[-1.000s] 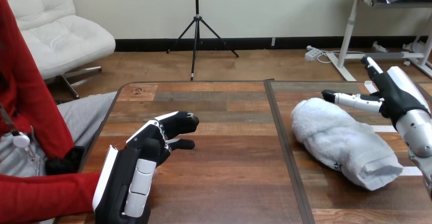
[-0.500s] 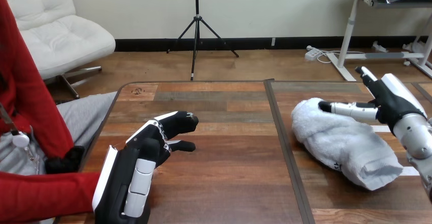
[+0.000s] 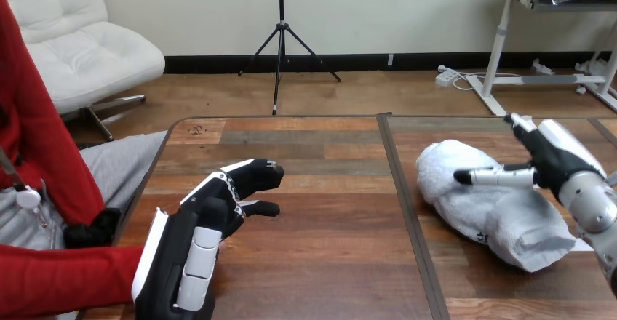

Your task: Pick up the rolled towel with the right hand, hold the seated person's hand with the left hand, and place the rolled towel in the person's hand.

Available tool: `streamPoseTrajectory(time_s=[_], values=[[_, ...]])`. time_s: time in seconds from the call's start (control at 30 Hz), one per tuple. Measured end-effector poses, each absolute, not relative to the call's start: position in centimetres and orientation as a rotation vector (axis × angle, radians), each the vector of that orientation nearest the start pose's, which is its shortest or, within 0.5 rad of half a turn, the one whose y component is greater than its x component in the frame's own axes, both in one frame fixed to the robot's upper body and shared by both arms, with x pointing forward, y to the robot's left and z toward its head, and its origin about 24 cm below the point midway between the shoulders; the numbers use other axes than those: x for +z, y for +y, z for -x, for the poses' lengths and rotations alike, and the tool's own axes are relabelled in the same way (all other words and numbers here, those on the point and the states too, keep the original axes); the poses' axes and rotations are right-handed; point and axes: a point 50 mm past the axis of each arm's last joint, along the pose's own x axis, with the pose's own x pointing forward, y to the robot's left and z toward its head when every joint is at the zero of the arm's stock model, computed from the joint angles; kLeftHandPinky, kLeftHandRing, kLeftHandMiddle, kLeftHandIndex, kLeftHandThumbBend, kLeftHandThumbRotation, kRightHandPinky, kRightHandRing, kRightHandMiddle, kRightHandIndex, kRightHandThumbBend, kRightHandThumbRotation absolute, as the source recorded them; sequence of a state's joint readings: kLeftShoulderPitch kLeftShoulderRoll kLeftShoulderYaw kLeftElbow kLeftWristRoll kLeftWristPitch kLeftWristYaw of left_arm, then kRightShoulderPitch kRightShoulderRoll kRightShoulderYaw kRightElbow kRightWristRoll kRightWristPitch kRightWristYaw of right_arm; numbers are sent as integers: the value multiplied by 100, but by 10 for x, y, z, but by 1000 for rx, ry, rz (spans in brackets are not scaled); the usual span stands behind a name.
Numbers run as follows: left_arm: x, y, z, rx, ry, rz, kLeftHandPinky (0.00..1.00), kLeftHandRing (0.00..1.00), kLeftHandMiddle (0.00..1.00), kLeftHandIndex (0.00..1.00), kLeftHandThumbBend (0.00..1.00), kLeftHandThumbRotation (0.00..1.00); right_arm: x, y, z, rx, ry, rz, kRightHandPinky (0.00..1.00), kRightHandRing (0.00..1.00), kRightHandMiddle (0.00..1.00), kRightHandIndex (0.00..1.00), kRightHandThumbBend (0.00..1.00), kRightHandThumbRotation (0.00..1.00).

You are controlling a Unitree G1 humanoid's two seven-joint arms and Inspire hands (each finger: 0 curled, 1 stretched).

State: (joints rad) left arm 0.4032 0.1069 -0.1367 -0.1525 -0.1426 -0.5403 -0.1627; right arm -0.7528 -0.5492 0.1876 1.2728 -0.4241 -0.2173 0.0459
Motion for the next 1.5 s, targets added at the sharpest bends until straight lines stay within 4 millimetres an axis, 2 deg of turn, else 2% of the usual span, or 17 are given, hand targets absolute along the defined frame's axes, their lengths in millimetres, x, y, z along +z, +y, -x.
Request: streamPoseTrajectory(time_s=[0.33, 0.73, 1.03, 1.13, 1.23, 1.27, 1.3, 1.43, 1.5], values=[[46, 151, -164, -174, -293, 51, 64, 76, 73, 70, 72, 100, 34, -286, -342, 94, 467, 1015, 87, 100, 100, 100, 100, 48], [46, 151, -164, -173, -293, 52, 65, 76, 73, 69, 73, 100, 18, -281, -336, 161, 570, 1121, 92, 100, 100, 100, 100, 56], [46, 151, -164, -171, -293, 50, 65, 76, 73, 68, 75, 100, 20, -278, -340, 204, 621, 1228, 88, 96, 96, 97, 100, 51], [46, 152, -164, -169, -293, 50, 65, 76, 72, 68, 75, 100, 21, -277, -342, 217, 639, 1257, 82, 93, 94, 94, 100, 47], [46, 152, -164, -167, -293, 49, 65, 75, 72, 68, 75, 100, 23, -275, -344, 225, 658, 1277, 69, 81, 86, 86, 100, 44], [46, 152, -164, -166, -293, 49, 65, 75, 72, 68, 75, 100, 24, -274, -345, 228, 664, 1284, 60, 71, 77, 77, 100, 43], [46, 152, -164, -165, -293, 49, 65, 75, 72, 68, 75, 100, 24, -274, -345, 229, 668, 1292, 56, 68, 74, 74, 100, 42], [46, 153, -164, -162, -293, 46, 64, 75, 72, 67, 75, 100, 25, -271, -347, 239, 674, 1327, 47, 59, 65, 64, 100, 40], [46, 153, -164, -160, -293, 45, 64, 76, 72, 67, 75, 100, 25, -269, -347, 245, 675, 1344, 46, 58, 65, 64, 100, 39]])
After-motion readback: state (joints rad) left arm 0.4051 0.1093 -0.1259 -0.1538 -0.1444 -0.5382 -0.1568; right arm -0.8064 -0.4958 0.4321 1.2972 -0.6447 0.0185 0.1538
